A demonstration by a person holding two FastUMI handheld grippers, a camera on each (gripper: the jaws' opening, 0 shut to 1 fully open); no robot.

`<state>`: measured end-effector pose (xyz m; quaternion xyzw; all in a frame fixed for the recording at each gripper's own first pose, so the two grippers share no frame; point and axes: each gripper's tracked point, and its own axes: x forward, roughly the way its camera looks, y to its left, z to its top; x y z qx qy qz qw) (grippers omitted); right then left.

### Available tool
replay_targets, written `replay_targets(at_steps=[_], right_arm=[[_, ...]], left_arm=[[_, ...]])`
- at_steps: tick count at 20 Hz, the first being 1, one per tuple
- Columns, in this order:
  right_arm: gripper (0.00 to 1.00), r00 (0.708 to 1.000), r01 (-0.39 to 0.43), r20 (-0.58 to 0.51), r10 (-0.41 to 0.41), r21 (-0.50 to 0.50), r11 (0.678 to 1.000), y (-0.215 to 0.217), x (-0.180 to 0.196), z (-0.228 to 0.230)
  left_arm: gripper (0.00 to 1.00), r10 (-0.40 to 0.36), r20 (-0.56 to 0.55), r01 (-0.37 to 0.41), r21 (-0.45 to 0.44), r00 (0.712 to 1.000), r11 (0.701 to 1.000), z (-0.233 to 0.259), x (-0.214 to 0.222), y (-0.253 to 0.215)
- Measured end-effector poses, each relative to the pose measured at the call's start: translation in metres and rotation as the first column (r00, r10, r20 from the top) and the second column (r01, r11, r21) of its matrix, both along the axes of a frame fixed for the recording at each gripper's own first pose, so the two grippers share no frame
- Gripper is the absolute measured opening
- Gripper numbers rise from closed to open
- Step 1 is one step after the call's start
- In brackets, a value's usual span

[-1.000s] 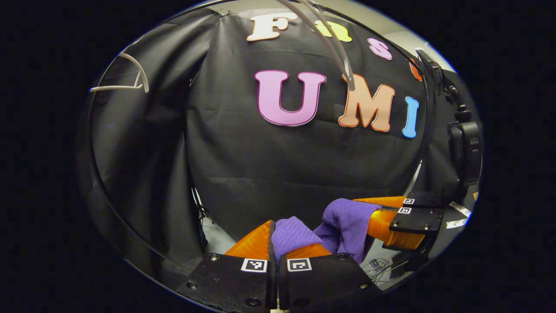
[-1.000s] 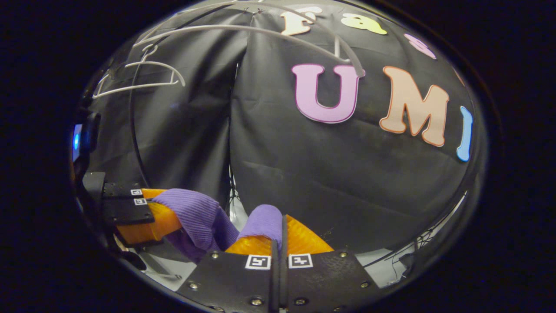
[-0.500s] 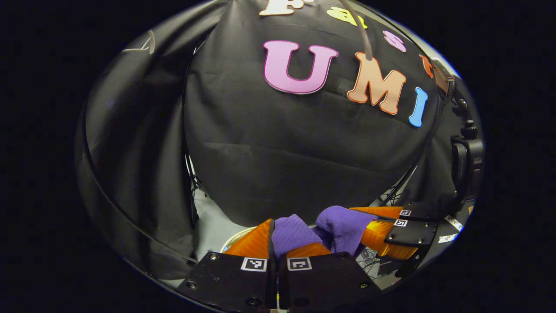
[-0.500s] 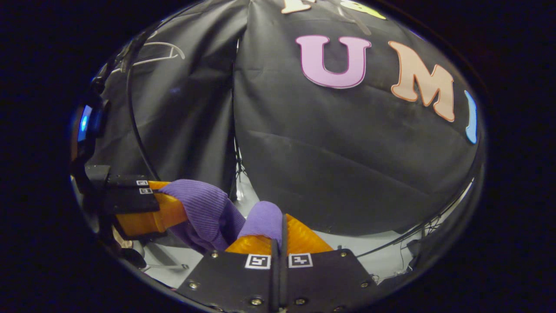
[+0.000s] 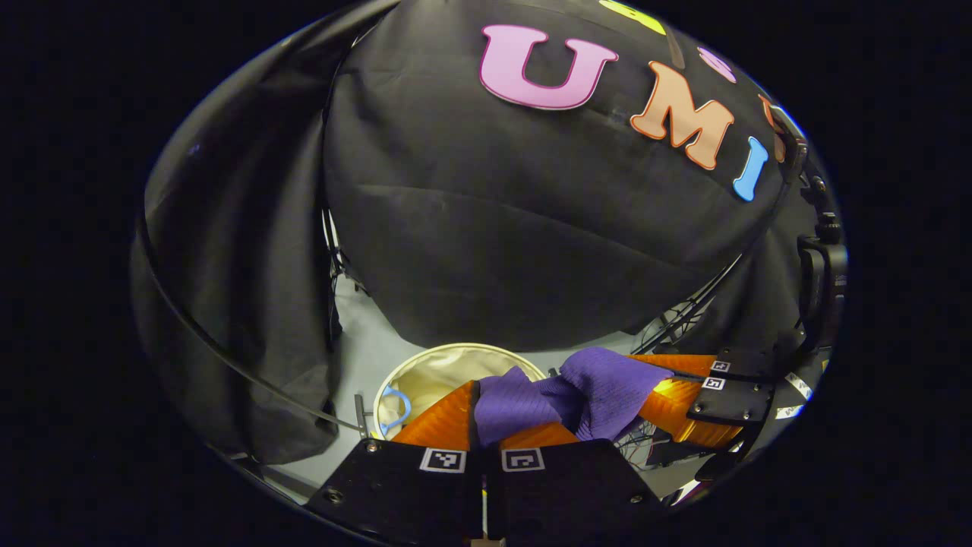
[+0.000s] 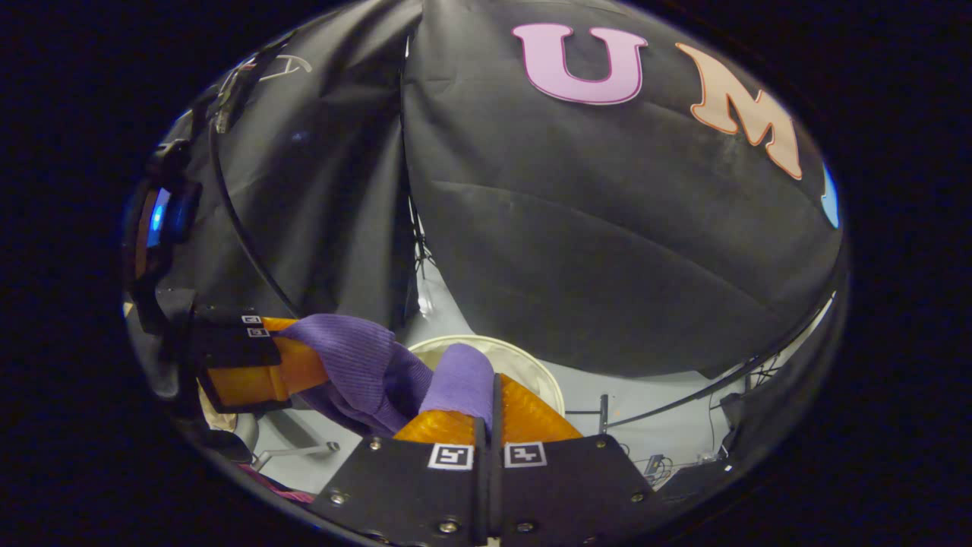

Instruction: Grasp the clothes on the hanger with both hands and then place them into the laundry hamper below.

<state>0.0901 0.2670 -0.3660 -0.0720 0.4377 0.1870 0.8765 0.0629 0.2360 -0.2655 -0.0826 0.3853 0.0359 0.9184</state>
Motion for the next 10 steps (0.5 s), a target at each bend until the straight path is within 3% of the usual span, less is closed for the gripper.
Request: replay_targets(at_steps=[7, 10], right_arm=[[0.01, 0.995, 0.005, -0.103, -0.009, -0.043, 0.999, -0.008, -0.018, -0.025], [0.01, 0.990, 0.008, -0.143, -0.016, -0.060, 0.998, -0.016, -0.027, -0.034]], left_arm=[[0.07, 0.031, -0.110, -0.035, -0.031, 0.993, 0.999, -0.025, -0.014, -0.002], [0.05, 0.035, -0.163, -0.043, -0.046, 0.986, 0.998, -0.037, -0.023, -0.004]])
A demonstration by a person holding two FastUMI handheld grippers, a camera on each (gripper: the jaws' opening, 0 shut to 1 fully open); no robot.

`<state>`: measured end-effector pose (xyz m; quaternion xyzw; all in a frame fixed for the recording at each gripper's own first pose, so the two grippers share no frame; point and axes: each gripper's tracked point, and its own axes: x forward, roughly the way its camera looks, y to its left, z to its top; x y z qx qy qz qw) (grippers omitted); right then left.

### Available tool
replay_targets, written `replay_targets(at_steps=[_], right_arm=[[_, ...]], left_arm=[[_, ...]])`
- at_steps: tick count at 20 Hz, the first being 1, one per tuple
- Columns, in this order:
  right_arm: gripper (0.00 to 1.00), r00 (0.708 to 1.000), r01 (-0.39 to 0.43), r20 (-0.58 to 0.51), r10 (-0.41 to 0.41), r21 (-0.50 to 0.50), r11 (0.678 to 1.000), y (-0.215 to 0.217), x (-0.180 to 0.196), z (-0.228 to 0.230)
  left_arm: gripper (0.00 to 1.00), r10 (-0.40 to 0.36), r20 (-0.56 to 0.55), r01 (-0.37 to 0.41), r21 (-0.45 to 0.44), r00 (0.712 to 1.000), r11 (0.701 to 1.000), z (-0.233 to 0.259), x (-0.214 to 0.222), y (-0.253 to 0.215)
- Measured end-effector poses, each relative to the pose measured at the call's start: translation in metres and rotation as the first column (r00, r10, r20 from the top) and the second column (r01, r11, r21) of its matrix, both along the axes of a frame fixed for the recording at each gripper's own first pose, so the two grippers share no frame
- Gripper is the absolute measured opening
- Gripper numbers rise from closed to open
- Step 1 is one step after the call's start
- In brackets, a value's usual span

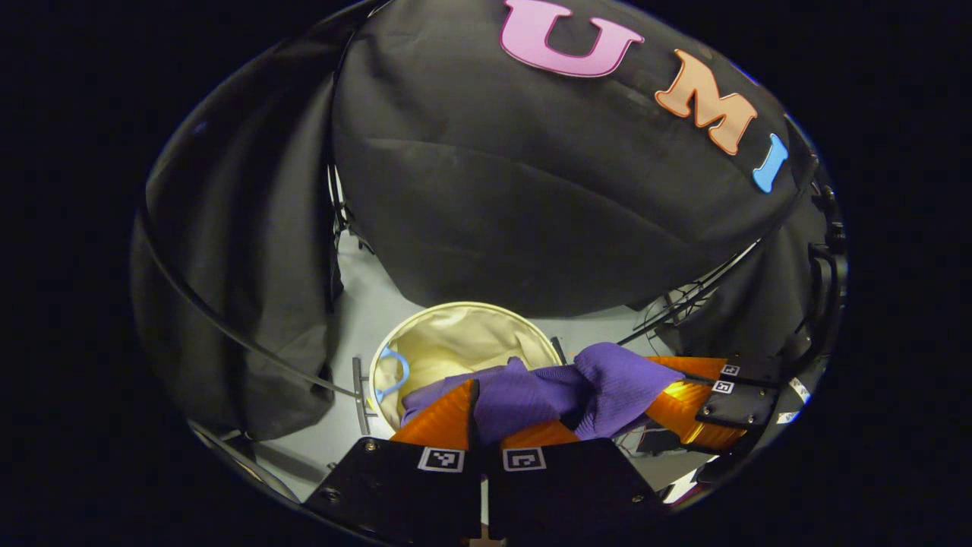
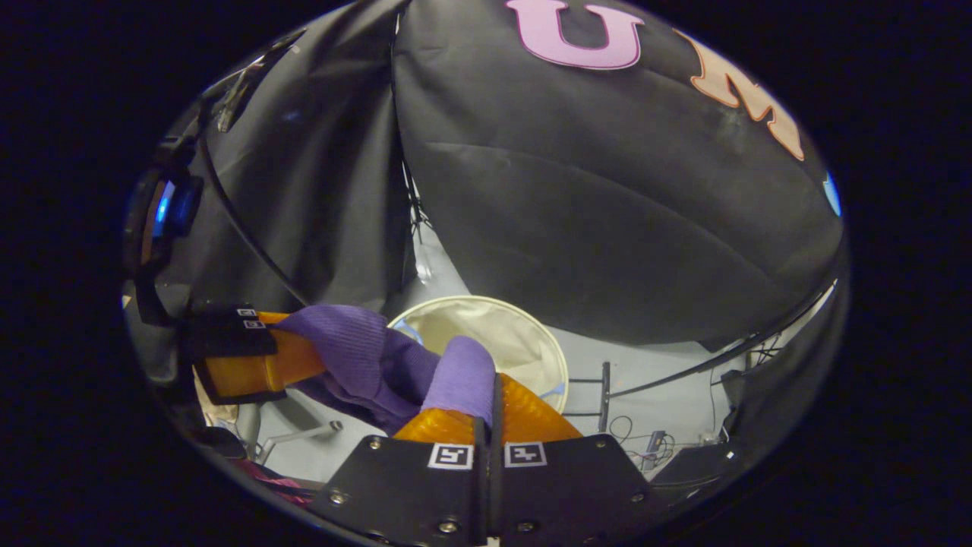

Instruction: Grasp the clothes on the hanger with both hands and then place them into the laundry hamper below.

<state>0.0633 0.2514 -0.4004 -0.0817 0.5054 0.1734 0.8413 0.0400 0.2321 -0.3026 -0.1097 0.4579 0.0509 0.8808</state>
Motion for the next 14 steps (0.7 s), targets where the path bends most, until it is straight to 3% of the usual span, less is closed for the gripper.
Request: replay_targets(at_steps=[10, 11, 12, 13, 14], right_arm=[[0.01, 0.995, -0.021, -0.097, 0.016, -0.051, 0.998, -0.004, -0.020, -0.010], [0.03, 0.994, -0.022, -0.107, 0.017, -0.045, 0.999, -0.004, -0.023, -0.010], [0.05, 0.994, -0.020, -0.112, 0.016, -0.033, 0.999, 0.000, -0.024, -0.014], [0.05, 0.994, -0.016, -0.111, 0.014, -0.020, 1.000, 0.002, -0.024, -0.013], [0.05, 0.995, -0.011, -0.102, 0.009, -0.018, 1.000, 0.001, -0.023, -0.011]], left_arm=[[0.04, 0.036, -0.108, -0.036, -0.004, 0.993, 0.999, -0.020, -0.017, 0.004], [0.12, 0.041, -0.106, -0.042, -0.010, 0.994, 0.999, -0.019, -0.016, 0.002], [0.08, 0.046, -0.100, -0.048, -0.016, 0.994, 0.999, -0.017, -0.013, 0.001], [0.19, 0.050, -0.099, -0.052, -0.020, 0.994, 0.998, -0.016, -0.014, 0.001], [0.22, 0.050, -0.088, -0.052, -0.023, 0.995, 0.998, -0.015, -0.011, 0.000]])
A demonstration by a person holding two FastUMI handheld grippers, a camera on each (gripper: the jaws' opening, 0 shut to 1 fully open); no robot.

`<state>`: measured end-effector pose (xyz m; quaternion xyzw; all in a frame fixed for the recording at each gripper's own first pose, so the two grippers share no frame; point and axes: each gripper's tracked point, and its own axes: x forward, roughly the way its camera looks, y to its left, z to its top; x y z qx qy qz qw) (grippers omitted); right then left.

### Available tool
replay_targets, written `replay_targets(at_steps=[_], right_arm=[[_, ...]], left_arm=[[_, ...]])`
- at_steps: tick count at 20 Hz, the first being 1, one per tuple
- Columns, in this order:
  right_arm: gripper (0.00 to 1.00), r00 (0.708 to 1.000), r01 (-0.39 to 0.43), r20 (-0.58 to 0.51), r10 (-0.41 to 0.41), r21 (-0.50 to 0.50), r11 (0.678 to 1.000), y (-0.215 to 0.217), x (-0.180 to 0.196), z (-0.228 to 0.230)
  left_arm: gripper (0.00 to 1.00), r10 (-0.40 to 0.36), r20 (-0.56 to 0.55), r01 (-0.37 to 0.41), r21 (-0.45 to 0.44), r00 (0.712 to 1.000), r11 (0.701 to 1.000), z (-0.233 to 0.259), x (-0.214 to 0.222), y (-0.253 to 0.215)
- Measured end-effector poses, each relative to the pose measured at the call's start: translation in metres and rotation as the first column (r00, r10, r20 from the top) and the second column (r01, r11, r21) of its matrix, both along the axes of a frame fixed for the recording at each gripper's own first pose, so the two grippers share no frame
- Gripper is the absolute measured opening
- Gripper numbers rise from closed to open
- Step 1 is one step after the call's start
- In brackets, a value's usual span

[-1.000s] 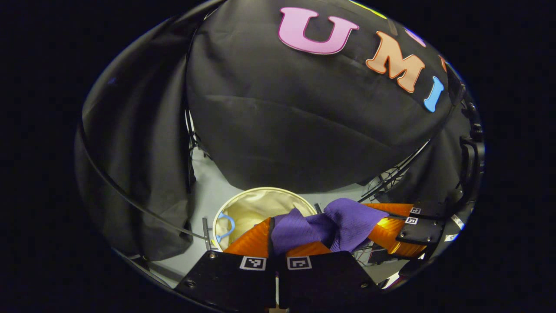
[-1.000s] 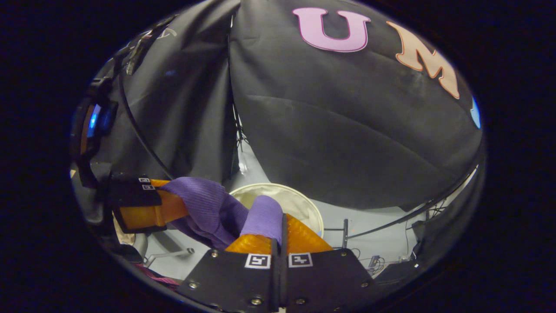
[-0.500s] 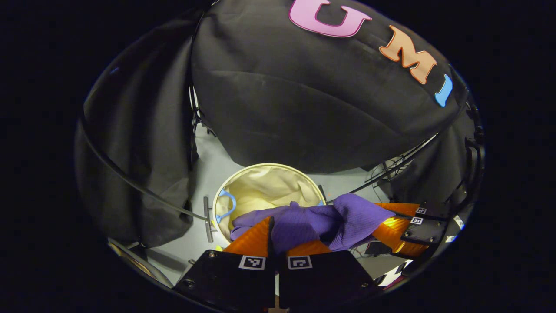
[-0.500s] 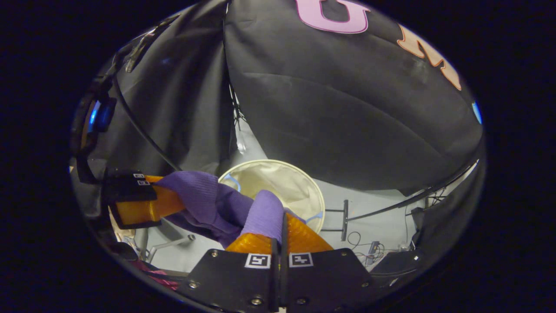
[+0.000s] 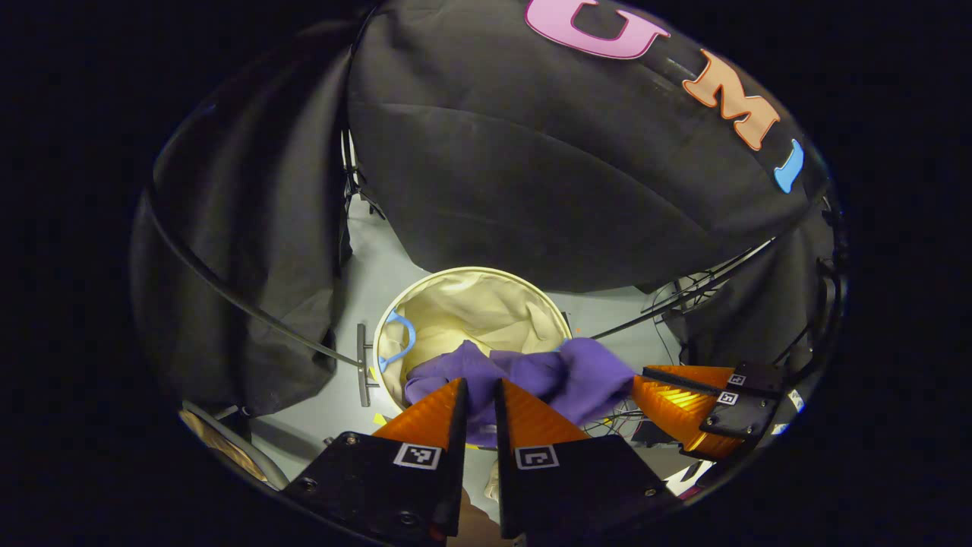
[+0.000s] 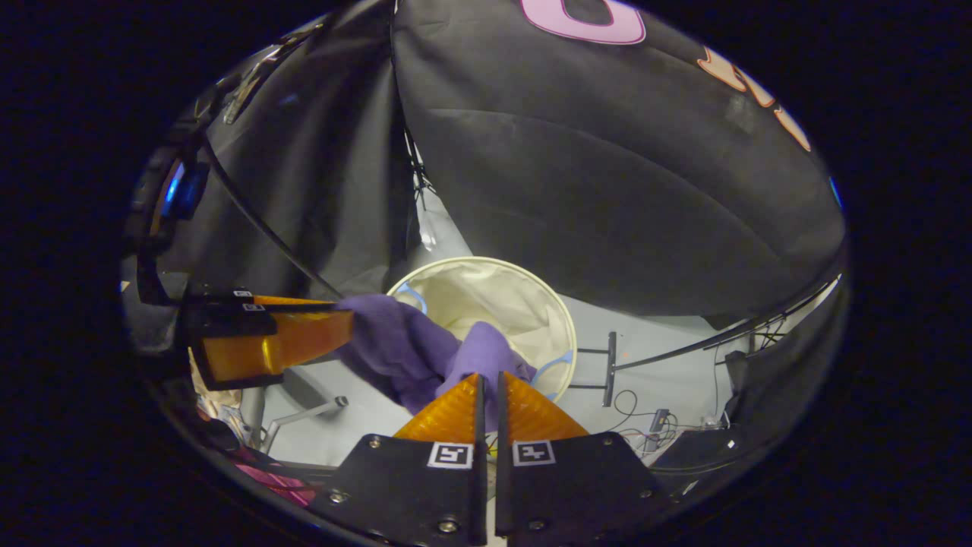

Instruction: Grasp the clothes on the hanger with both hands and then place them into the laundry hamper below.

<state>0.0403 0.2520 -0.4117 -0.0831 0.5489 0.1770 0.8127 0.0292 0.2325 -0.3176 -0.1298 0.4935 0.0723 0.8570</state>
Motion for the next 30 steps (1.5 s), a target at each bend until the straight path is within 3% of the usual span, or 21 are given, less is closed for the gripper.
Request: replay_targets(at_steps=[10, 11, 12, 17, 18, 24, 30], right_arm=[[0.05, 0.992, 0.053, 0.118, -0.054, 0.014, 0.999, -0.017, 0.027, 0.027], [0.05, 0.989, 0.060, 0.133, -0.062, 0.017, 0.998, -0.020, 0.031, 0.032], [0.05, 0.986, 0.068, 0.152, -0.071, 0.022, 0.997, -0.024, 0.035, 0.036], [0.00, 0.957, 0.098, 0.270, -0.103, 0.031, 0.995, -0.039, 0.058, 0.085], [0.05, 0.950, 0.104, 0.293, -0.110, 0.036, 0.994, -0.044, 0.061, 0.092], [0.05, 0.880, 0.142, 0.440, -0.179, 0.115, 0.983, -0.068, 0.087, 0.167], [0.05, 0.753, 0.159, 0.607, -0.253, 0.205, 0.966, -0.106, 0.104, 0.272]], left_arm=[[0.22, -0.076, 0.100, 0.074, 0.026, 0.992, 0.997, 0.036, 0.014, -0.020], [0.17, -0.087, 0.118, 0.083, 0.038, 0.989, 0.996, 0.039, 0.018, -0.022], [0.22, -0.097, 0.141, 0.091, 0.047, 0.985, 0.995, 0.047, 0.024, -0.025], [0.22, -0.146, 0.279, 0.124, 0.094, 0.949, 0.988, 0.097, 0.051, -0.046], [0.22, -0.155, 0.312, 0.128, 0.104, 0.938, 0.986, 0.109, 0.057, -0.050], [0.21, -0.209, 0.509, 0.131, 0.186, 0.835, 0.974, 0.196, 0.081, -0.078], [0.21, -0.258, 0.657, 0.125, 0.243, 0.708, 0.962, 0.281, 0.082, -0.114]])
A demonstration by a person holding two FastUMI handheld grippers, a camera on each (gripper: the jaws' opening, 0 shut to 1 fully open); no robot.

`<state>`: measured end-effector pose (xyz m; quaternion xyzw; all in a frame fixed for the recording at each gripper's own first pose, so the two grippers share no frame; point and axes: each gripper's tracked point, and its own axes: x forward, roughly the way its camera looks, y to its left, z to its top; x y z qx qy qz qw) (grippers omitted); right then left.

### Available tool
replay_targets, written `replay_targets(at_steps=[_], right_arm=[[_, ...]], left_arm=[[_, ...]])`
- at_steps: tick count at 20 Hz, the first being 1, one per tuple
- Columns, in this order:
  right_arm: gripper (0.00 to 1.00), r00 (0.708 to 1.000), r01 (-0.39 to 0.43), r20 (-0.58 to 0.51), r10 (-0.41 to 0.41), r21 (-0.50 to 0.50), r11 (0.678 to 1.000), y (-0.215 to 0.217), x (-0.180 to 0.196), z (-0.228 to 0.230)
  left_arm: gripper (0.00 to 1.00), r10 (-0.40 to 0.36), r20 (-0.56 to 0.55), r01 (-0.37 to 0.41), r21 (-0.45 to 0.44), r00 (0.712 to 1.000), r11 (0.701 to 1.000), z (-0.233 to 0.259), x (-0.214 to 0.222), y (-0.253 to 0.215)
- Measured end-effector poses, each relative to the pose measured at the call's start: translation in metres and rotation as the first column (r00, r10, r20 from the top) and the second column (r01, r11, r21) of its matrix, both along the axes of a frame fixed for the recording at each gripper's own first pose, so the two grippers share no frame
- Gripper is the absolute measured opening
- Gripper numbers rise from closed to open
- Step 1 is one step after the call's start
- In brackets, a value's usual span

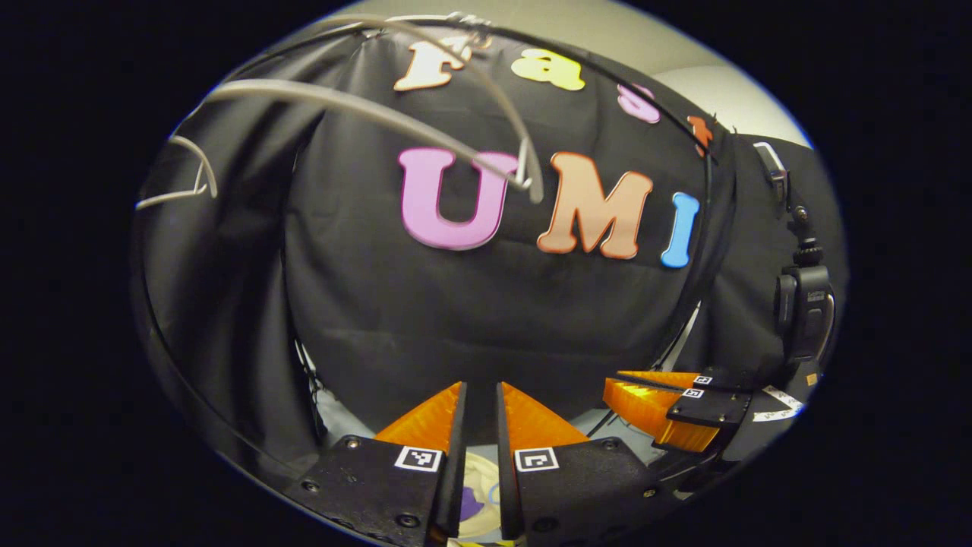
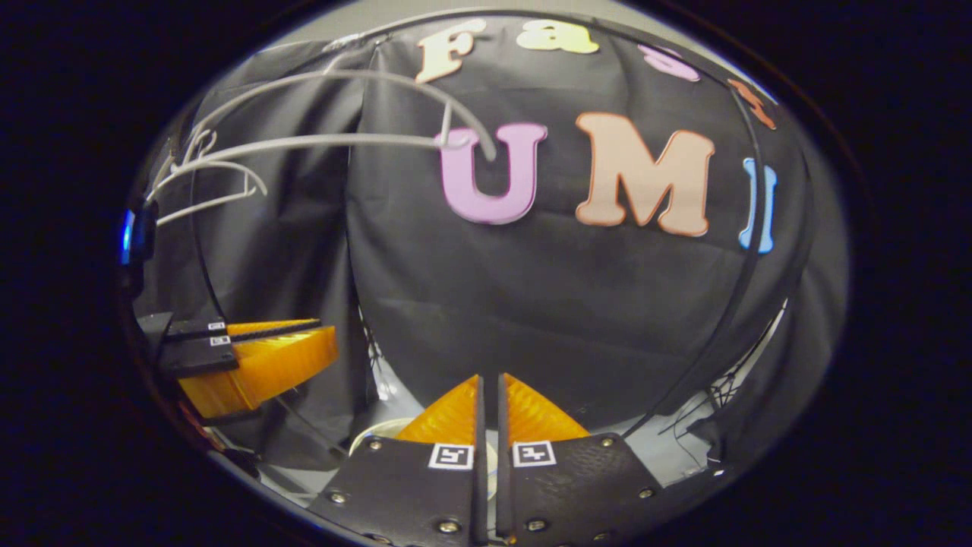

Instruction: Grasp the clothes on the hanger with both hands and then place them into the laundry hamper below.

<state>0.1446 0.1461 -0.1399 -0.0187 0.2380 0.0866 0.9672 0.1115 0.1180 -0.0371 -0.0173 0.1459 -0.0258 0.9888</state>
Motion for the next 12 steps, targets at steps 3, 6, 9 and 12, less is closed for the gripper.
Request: replay_targets(at_steps=[3, 6, 9, 12], right_arm=[[0.05, 0.995, 0.018, 0.103, -0.019, 0.009, 1.000, -0.020, -0.002, 0.051], [0.05, 0.980, 0.034, 0.193, -0.038, 0.025, 0.999, -0.038, -0.008, 0.096], [0.05, 0.963, 0.043, 0.263, -0.052, 0.039, 0.998, -0.056, -0.015, 0.133], [0.00, 0.947, 0.049, 0.317, -0.059, 0.039, 0.998, -0.071, -0.025, 0.160]], left_arm=[[0.21, -0.008, 0.086, 0.007, 0.007, 0.996, 1.000, 0.034, 0.000, -0.018], [0.21, -0.032, 0.143, 0.026, 0.047, 0.989, 0.999, 0.060, 0.000, -0.029], [0.21, -0.040, 0.210, 0.029, 0.057, 0.977, 0.998, 0.098, -0.011, -0.060], [0.12, -0.045, 0.261, 0.022, 0.089, 0.964, 0.996, 0.123, -0.020, -0.077]])
